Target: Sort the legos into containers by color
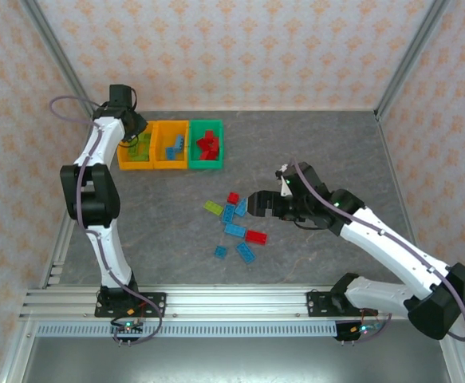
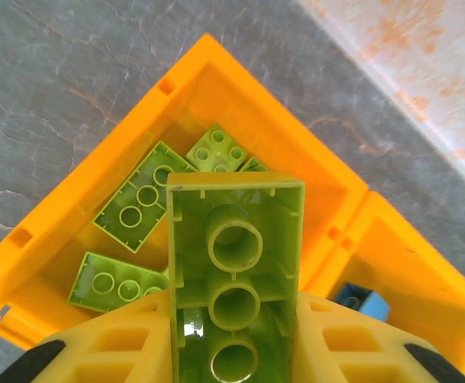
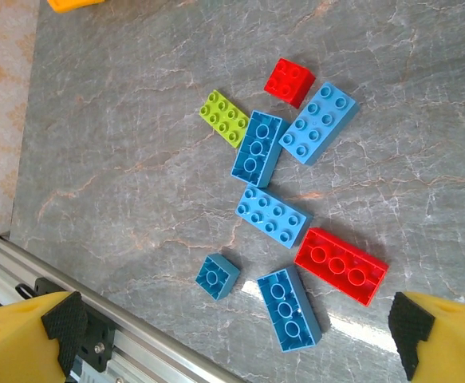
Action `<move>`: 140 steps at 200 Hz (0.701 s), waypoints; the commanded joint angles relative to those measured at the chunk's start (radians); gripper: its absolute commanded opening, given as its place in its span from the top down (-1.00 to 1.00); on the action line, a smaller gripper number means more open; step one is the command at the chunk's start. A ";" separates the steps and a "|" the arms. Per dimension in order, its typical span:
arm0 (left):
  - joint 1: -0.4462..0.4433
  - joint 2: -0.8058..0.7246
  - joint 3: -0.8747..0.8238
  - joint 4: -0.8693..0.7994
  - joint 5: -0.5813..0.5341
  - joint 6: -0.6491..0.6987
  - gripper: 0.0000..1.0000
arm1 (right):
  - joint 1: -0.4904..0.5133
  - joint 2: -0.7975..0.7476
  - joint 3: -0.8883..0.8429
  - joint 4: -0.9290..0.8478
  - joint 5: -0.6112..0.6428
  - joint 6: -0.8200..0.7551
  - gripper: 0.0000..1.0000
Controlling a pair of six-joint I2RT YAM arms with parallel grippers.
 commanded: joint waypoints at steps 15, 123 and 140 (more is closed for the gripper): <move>-0.004 -0.023 0.049 -0.097 -0.006 0.035 -0.12 | -0.003 -0.042 -0.022 -0.013 0.043 0.030 -0.98; -0.225 -0.692 -0.481 -0.006 0.079 0.009 -0.15 | -0.003 0.087 -0.002 -0.009 0.263 0.142 -0.98; -0.330 -0.810 -0.569 0.025 0.109 0.081 -0.15 | -0.004 0.164 0.023 -0.012 0.282 0.152 -0.98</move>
